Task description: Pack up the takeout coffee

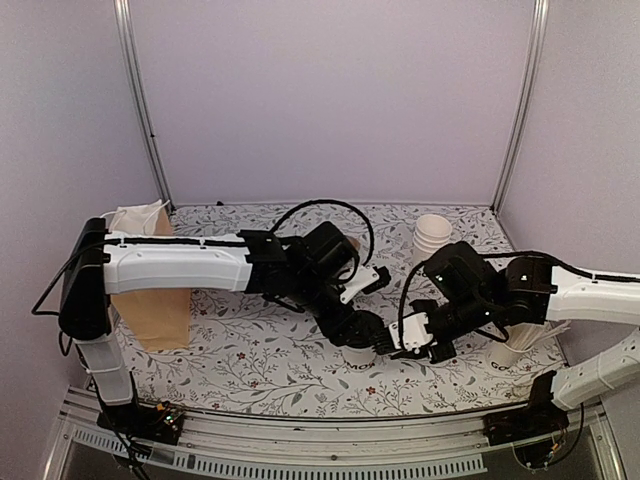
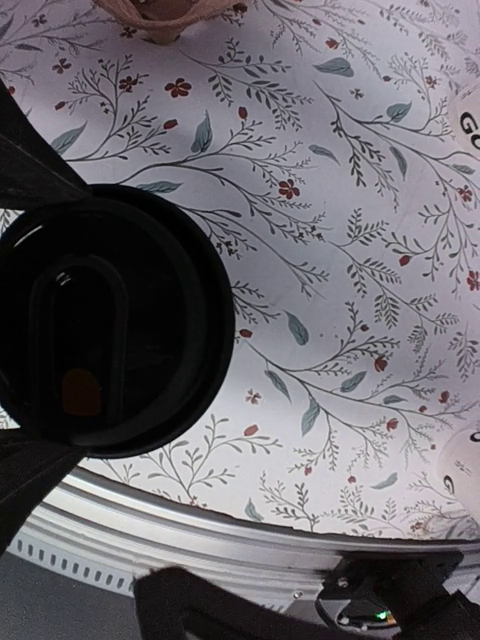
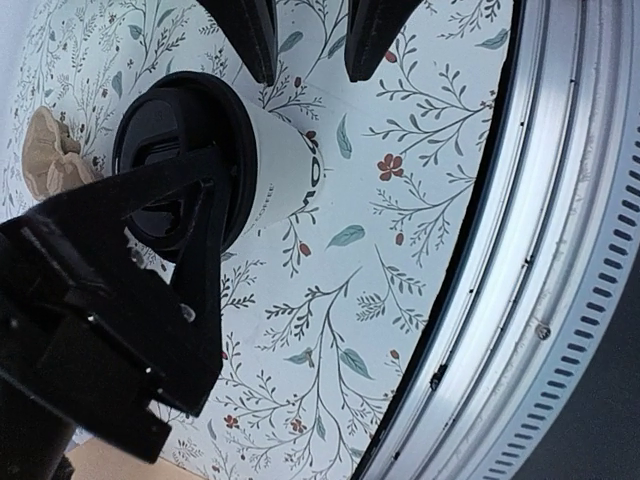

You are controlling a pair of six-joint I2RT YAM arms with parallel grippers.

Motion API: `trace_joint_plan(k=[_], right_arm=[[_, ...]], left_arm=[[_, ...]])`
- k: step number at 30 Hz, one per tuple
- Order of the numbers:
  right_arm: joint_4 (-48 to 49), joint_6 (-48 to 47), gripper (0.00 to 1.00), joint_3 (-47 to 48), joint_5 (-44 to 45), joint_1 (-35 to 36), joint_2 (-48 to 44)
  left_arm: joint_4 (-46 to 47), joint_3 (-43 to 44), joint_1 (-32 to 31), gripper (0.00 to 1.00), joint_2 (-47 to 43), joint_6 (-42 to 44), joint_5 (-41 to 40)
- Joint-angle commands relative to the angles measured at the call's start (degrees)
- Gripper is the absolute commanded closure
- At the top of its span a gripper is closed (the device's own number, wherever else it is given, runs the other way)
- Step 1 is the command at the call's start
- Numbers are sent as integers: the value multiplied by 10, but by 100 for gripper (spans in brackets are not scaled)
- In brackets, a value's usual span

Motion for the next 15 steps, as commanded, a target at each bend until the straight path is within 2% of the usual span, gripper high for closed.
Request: trace_joint_plan(k=[1, 15], right_arm=[[92, -13, 74, -20, 103, 25, 27], [149, -20, 73, -37, 128, 28, 57]], left_arm=[[-55, -39, 3, 29, 31, -13, 13], [-51, -40, 3, 30, 34, -11, 26]])
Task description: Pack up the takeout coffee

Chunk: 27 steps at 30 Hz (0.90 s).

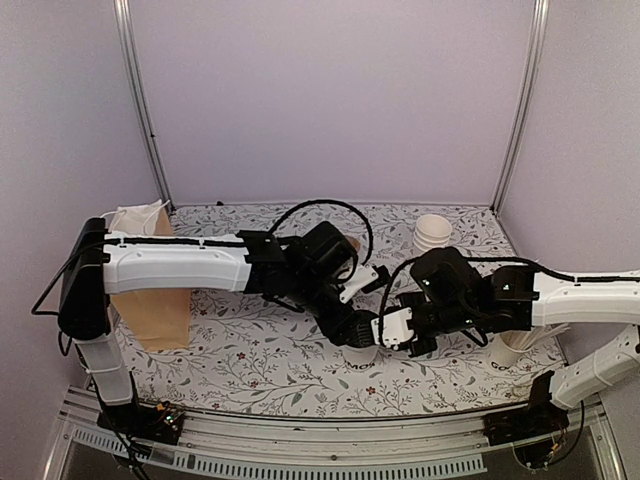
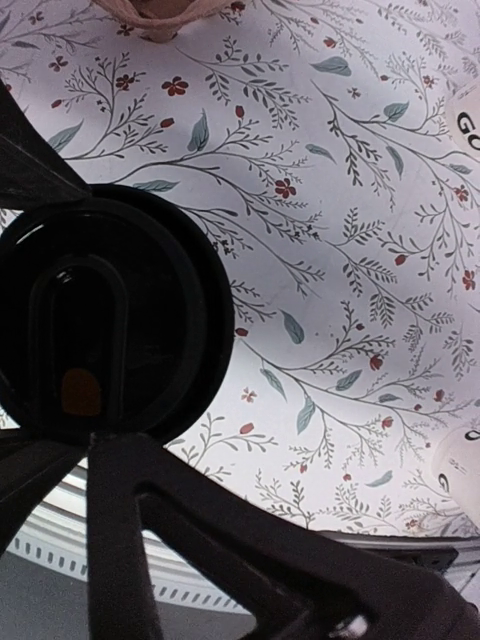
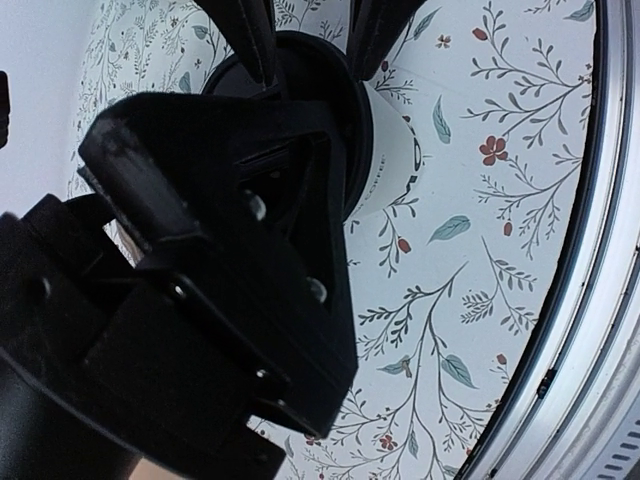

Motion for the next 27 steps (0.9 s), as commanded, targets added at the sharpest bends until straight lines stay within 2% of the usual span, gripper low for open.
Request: trace_joint_plan(k=[1, 13, 27], right_arm=[[22, -11, 73, -18, 7, 4, 12], [23, -33, 75, -50, -7, 5, 19], [-68, -23, 71, -6, -89, 5, -14]], left_arm=[[-64, -33, 3, 29, 37, -7, 20], [-65, -36, 3, 29, 40, -4, 24], [-64, -38, -1, 30, 41, -6, 33]])
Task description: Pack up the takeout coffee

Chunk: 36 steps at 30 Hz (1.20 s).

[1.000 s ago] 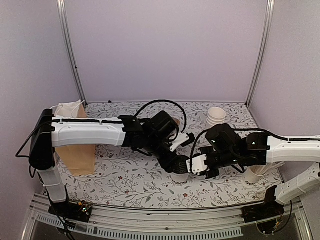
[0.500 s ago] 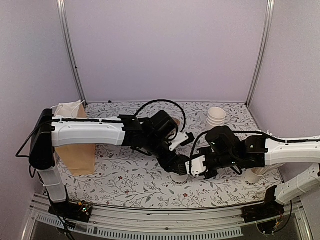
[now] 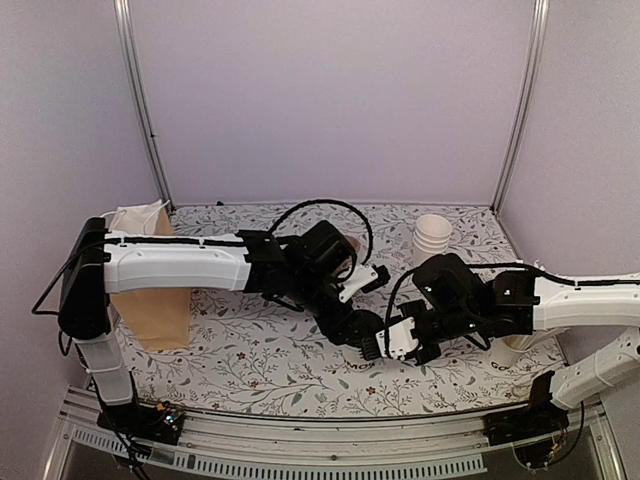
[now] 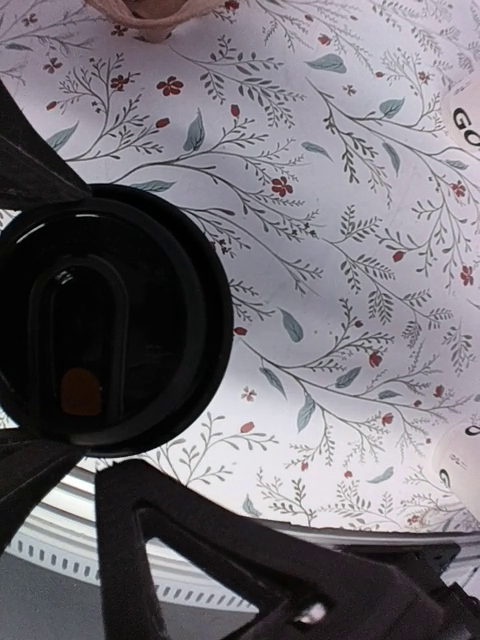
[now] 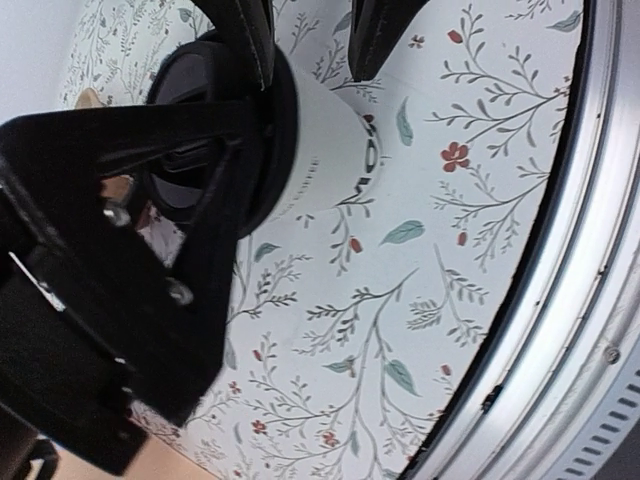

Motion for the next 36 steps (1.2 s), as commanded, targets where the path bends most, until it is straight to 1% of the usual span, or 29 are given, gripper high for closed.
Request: trace_joint_plan(k=[1, 5, 16, 23, 28, 30, 36], right_arm=[[-85, 13, 71, 26, -61, 6, -6], [-87, 14, 71, 34, -56, 6, -8], [-12, 14, 71, 10, 25, 7, 4], [-1, 6, 72, -4, 28, 7, 28], [2, -14, 72, -33, 32, 7, 34], [3, -21, 74, -49, 35, 7, 34], [-2, -44, 85, -101, 34, 21, 63]], left_arm=[[-68, -35, -3, 30, 42, -16, 24], [-69, -34, -5, 30, 40, -16, 24], [-73, -33, -7, 30, 41, -11, 26], [-73, -33, -7, 30, 41, -8, 26], [-74, -34, -7, 30, 40, -7, 26], [-74, -34, -7, 30, 39, -7, 25], [-74, -36, -7, 30, 40, -8, 25]])
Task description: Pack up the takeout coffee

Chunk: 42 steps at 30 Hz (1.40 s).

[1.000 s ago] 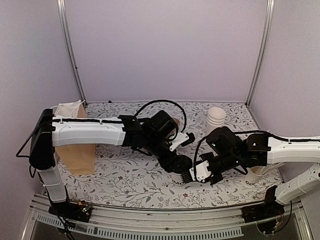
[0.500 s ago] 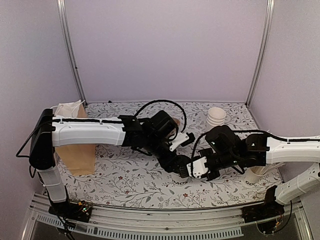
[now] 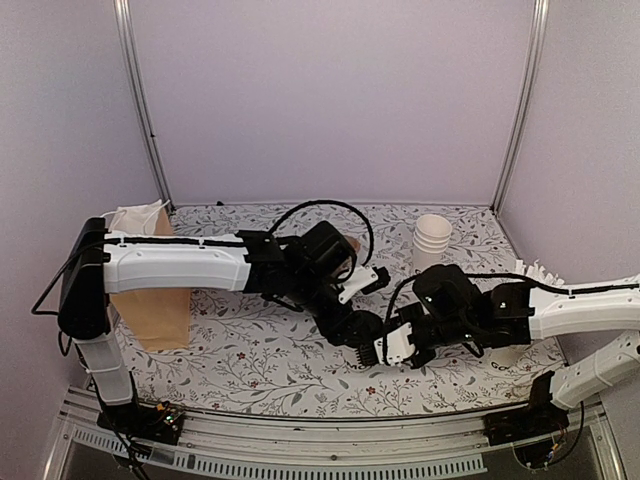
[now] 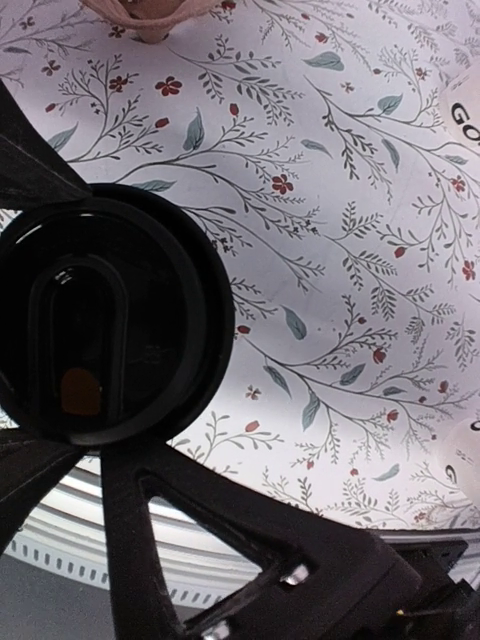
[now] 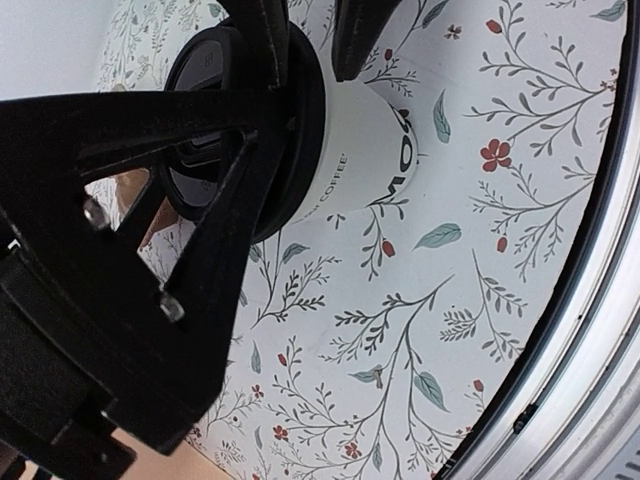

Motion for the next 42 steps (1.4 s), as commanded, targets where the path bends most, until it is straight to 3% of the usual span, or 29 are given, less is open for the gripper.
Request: trace_joint_plan(k=[1, 6, 12, 15, 27, 42], right_arm=[[-50, -17, 86, -71, 10, 17, 63], [-29, -15, 91, -97, 20, 20, 131], [-41, -7, 90, -102, 16, 23, 129], [-17, -3, 90, -105, 55, 23, 120], [-103, 39, 72, 25, -35, 24, 13], [-94, 55, 69, 28, -44, 23, -3]], left_arm=[[-73, -36, -7, 29, 39, -16, 24], [-66, -45, -8, 30, 44, -19, 28], [-60, -60, -7, 30, 33, -20, 23], [-52, -72, -6, 30, 28, -20, 17], [-17, -40, -6, 27, -34, -16, -38], [9, -38, -6, 26, -67, -10, -30]])
